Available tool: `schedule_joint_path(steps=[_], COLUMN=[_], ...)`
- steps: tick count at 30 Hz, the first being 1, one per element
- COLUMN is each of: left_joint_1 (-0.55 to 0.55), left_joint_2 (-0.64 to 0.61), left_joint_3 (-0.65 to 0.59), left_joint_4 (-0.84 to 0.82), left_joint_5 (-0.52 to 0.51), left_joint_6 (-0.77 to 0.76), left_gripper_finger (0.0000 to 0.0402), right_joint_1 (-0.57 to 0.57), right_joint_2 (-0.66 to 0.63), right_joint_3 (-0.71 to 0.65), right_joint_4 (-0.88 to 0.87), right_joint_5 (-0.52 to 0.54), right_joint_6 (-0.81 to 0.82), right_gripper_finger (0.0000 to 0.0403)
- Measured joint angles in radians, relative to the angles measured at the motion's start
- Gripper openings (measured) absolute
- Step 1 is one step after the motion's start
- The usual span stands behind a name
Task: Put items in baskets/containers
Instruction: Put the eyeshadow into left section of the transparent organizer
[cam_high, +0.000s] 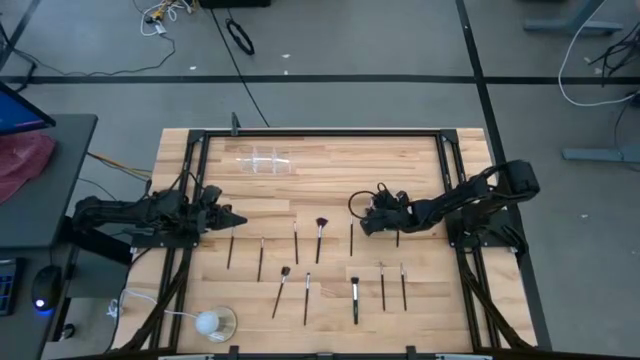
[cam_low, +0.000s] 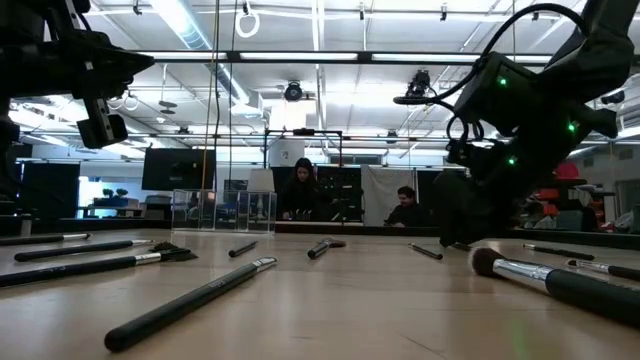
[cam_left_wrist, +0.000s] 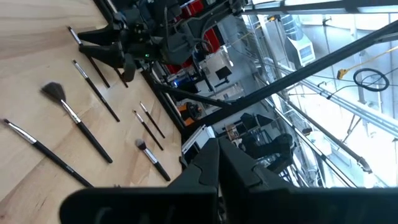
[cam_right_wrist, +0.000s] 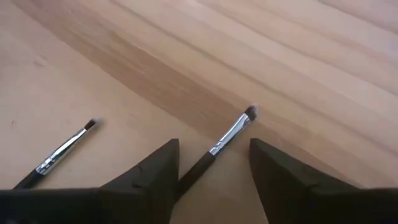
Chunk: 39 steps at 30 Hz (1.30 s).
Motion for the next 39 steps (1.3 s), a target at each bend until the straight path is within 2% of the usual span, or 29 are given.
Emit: schedule_joint_path(steps=[12, 19, 24, 30, 32, 34, 36, 39], left_joint_1=[0.0, 0.0, 0.0, 0.0, 0.001, 0.003, 0.003, 0.003], left_joint_2=[0.0, 0.0, 0.0, 0.0, 0.0, 0.0, 0.0, 0.0], left_joint_3=[0.0, 0.0, 0.0, 0.0, 0.0, 0.0, 0.0, 0.0], left_joint_4=[-0.001, -0.001, -0.001, -0.001, -0.002, -0.004, -0.007, -0.006], left_joint_5=[0.003, 0.003, 0.004, 0.003, -0.046, -0.101, -0.119, -0.124], left_joint_6=[0.0, 0.0, -0.096, -0.099, 0.013, 0.236, 0.452, 0.669], left_gripper_finger=[0.0003, 0.0003, 0.0003, 0.0003, 0.0003, 0.0003, 0.0003, 0.0003], right_joint_1=[0.037, 0.038, 0.038, 0.038, 0.038, 0.038, 0.038, 0.038], right_joint_2=[0.014, 0.016, 0.018, 0.018, 0.018, 0.018, 0.018, 0.018], right_joint_3=[-0.013, -0.017, -0.017, -0.017, -0.017, -0.017, -0.017, -0.016], right_joint_4=[-0.002, 0.046, 0.062, 0.066, 0.067, 0.066, 0.065, 0.059], right_joint_5=[0.037, 0.044, 0.045, 0.044, 0.044, 0.044, 0.044, 0.043], right_joint_6=[0.065, 0.061, 0.04, 0.04, 0.045, 0.052, 0.052, 0.052], right_gripper_finger=[0.0128, 0.0123, 0.0123, 0.0123, 0.0123, 0.0123, 0.0123, 0.0123])
